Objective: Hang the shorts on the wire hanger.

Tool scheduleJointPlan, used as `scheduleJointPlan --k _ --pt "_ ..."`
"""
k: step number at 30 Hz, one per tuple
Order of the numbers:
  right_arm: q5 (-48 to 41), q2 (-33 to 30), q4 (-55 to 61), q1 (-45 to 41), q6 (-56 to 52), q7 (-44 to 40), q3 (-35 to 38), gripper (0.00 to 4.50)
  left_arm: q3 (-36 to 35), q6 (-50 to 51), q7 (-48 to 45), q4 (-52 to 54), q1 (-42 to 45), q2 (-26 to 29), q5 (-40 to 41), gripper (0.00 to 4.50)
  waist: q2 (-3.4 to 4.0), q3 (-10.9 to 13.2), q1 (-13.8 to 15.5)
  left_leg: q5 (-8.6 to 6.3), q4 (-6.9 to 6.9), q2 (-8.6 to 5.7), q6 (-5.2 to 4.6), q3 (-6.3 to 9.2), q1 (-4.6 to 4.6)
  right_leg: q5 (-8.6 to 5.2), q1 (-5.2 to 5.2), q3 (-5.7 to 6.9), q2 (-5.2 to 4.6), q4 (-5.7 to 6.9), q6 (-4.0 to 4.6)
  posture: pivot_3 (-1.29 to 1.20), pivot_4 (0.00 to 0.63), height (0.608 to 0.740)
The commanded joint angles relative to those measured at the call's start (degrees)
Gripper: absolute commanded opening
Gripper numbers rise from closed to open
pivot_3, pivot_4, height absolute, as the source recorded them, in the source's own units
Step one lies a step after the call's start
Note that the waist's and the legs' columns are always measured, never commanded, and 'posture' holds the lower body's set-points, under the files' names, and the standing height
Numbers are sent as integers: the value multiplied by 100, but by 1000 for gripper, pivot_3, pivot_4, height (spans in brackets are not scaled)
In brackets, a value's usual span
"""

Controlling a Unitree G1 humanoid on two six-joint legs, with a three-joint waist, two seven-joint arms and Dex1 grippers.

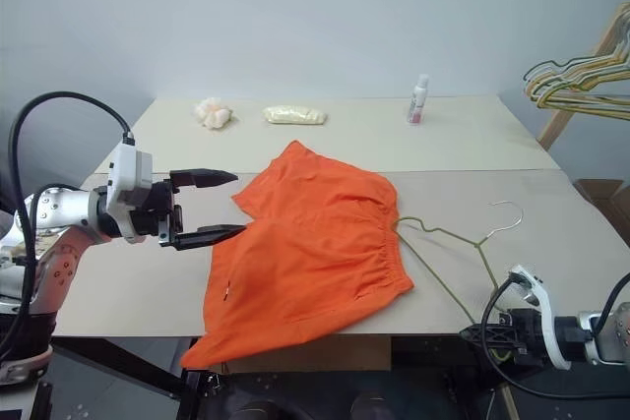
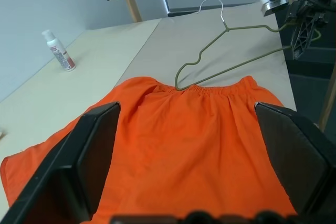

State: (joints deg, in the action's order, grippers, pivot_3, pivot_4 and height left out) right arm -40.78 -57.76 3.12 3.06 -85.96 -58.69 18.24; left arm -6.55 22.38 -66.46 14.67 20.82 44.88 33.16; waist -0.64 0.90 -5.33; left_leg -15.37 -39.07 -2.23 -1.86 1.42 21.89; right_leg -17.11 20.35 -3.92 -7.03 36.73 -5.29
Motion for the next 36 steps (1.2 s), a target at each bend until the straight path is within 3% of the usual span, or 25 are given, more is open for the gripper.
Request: scheduleJointPlan --k 1,6,17,28,36 --pt "-84 -74 -58 46 170 -10 51 0 -163 54 8 228 22 102 157 4441 0 0 8 0 0 -1 0 0 1 0 1 0 0 -1 0 -102 0 740" --pt "-203 -116 -191 69 156 -19 343 0 -175 66 30 299 -55 133 192 4441 0 0 27 0 0 0 -1 -2 -2 0 -2 -1 0 -1 0 -101 0 740" --pt "-852 -591 417 563 43 -621 101 0 -129 76 83 305 7 99 196 4441 -5 4 146 -1 0 3 -2 -5 -3 0 -5 -1 6 -7 0 -103 0 740" --pt "-518 -102 -280 -538 271 174 -111 0 -109 41 84 292 -1 90 157 4441 -13 8 159 -2 1 4 -2 -8 -4 0 -2 -2 7 -7 0 -96 0 740" --pt "-670 -326 -227 -464 326 -133 -277 0 -154 23 112 332 -83 109 135 4441 -13 8 211 -2 1 3 -3 -8 -1 0 0 -2 5 -7 0 -85 0 740"
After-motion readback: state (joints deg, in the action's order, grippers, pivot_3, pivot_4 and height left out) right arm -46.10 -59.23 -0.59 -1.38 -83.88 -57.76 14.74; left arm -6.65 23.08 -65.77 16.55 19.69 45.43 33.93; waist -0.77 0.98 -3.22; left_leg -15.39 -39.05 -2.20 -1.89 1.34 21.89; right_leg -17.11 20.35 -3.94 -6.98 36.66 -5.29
